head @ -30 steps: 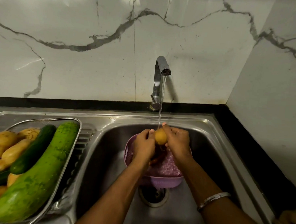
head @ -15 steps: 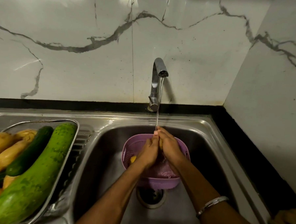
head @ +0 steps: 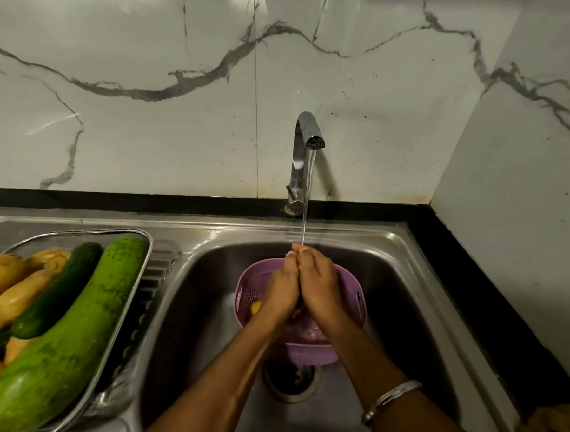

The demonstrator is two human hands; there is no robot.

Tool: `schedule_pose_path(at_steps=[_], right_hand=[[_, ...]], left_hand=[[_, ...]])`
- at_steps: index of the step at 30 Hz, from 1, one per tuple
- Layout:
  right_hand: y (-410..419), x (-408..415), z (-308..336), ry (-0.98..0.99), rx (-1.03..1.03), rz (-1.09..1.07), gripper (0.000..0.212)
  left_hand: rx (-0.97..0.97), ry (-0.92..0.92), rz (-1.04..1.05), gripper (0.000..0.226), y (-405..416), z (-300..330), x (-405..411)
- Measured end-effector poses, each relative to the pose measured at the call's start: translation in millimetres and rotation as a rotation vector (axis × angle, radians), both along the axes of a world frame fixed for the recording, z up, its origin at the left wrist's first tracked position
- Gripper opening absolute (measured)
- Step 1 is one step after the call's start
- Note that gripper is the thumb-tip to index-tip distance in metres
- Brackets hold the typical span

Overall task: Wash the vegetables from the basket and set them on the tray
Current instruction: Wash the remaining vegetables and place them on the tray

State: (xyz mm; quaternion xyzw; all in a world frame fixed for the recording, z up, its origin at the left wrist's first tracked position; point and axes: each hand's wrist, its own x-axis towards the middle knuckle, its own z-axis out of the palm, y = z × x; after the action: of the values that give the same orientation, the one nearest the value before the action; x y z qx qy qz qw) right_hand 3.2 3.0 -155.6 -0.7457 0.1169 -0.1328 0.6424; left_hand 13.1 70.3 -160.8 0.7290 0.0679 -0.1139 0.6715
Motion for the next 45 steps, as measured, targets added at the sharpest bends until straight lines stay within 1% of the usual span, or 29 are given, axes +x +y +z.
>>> schedule_pose_path(at_steps=[2, 4, 5, 6, 7, 8, 10, 11, 12, 13, 15, 17, 19, 22, 24, 26, 28, 30, 32, 33, 35, 36, 37, 39, 41, 42, 43, 44, 45], right_hand=[[-5, 8, -1, 0.118, 0.287, -0.047, 0.026], [-8, 11, 2, 0.303, 0.543, -0.039, 0.031], [-8, 12, -1, 0.348, 0.57, -0.032, 0.034], [-5, 14, -2, 0.348, 0.561, -0.027, 0.034], [-3, 15, -4, 0.306, 0.452, -0.017, 0.033], [0, 14, -3, 0.229, 0.282, 0.008, 0.032], [-1, 12, -7, 0.099, -0.144, 0.134, 0.038], [-1, 13, -11, 0.06, -0.293, 0.186, 0.04], [-3, 14, -14, 0.042, -0.367, 0.224, 0.041], [-4, 15, -16, 0.033, -0.364, 0.23, 0.041], [-2, 14, -15, 0.025, -0.206, 0.199, 0.039], [-1, 13, -8, 0.023, 0.017, 0.121, 0.036], [-4, 13, -1, 0.033, 0.227, 0.058, 0.032], [-8, 14, 7, 0.081, 0.543, 0.017, 0.025], [-6, 10, 11, 0.095, 0.579, 0.008, 0.026], [-4, 9, 8, 0.09, 0.507, 0.043, 0.031], [-5, 6, 4, 0.037, 0.387, 0.081, 0.029], [-5, 4, 1, 0.002, 0.286, 0.104, 0.026], [-3, 9, -2, 0.002, 0.241, 0.082, 0.024], [-2, 9, -1, 0.005, 0.223, 0.085, 0.025], [-2, 15, -8, 0.003, 0.133, 0.125, 0.033], [-3, 17, -11, 0.001, 0.075, 0.155, 0.036], [-4, 15, -11, -0.002, 0.025, 0.175, 0.039], [-6, 12, -14, -0.037, -0.078, 0.187, 0.035], [-5, 8, -14, -0.082, -0.221, 0.166, 0.034], [-2, 8, -15, -0.093, -0.263, 0.147, 0.034], [0, 7, -13, -0.094, -0.255, 0.123, 0.034], [3, 9, -13, -0.077, -0.176, 0.077, 0.033], [5, 9, -11, -0.05, -0.076, 0.044, 0.032]], left_hand=[[0.152, -0.143, -0.029, 0.057, 1, 0, -4], [0.163, -0.191, -0.034, 0.056, 2, -4, -7], [0.132, -0.191, -0.009, 0.058, 1, -9, -6], [0.078, -0.161, 0.022, 0.061, 1, -10, -2], [0.009, -0.088, 0.053, 0.063, 0, -11, -1], [-0.068, -0.003, 0.086, 0.062, 0, -11, 1], [-0.242, 0.179, 0.139, 0.053, 0, -16, 4], [-0.308, 0.237, 0.132, 0.051, -1, -15, 4], [-0.351, 0.266, 0.113, 0.052, -2, -17, 6], [-0.358, 0.259, 0.111, 0.053, -3, -20, 6], [-0.248, 0.191, 0.141, 0.051, -5, -15, 4], [-0.015, -0.02, 0.111, 0.053, -4, -4, -1], [0.169, -0.242, 0.074, 0.048, -1, 2, -10], [0.215, -0.397, 0.069, 0.04, 0, 1, -16], [0.203, -0.434, 0.054, 0.037, -3, 3, -15], [0.167, -0.426, 0.01, 0.032, -3, 1, -11], [0.118, -0.401, -0.027, 0.027, -3, -6, -4], [0.092, -0.372, -0.018, 0.027, -1, -6, -1], [0.079, -0.32, -0.027, 0.031, 2, 1, -1], [0.042, -0.261, -0.042, 0.034, 2, 4, -3], [-0.088, -0.121, -0.032, 0.053, -1, 10, -3], [-0.149, -0.042, -0.015, 0.057, -4, 8, -1], [-0.223, 0.046, 0.011, 0.055, -4, 7, -1], [-0.369, 0.226, 0.02, 0.052, 0, 4, -2], [-0.446, 0.349, -0.019, 0.05, 6, 3, -3], [-0.486, 0.353, -0.016, 0.05, 6, 2, -2], [-0.496, 0.306, 0.012, 0.049, 2, 3, -1], [-0.418, 0.22, 0.048, 0.048, 0, 4, 0], [-0.247, 0.103, 0.056, 0.048, -2, 4, -1]])
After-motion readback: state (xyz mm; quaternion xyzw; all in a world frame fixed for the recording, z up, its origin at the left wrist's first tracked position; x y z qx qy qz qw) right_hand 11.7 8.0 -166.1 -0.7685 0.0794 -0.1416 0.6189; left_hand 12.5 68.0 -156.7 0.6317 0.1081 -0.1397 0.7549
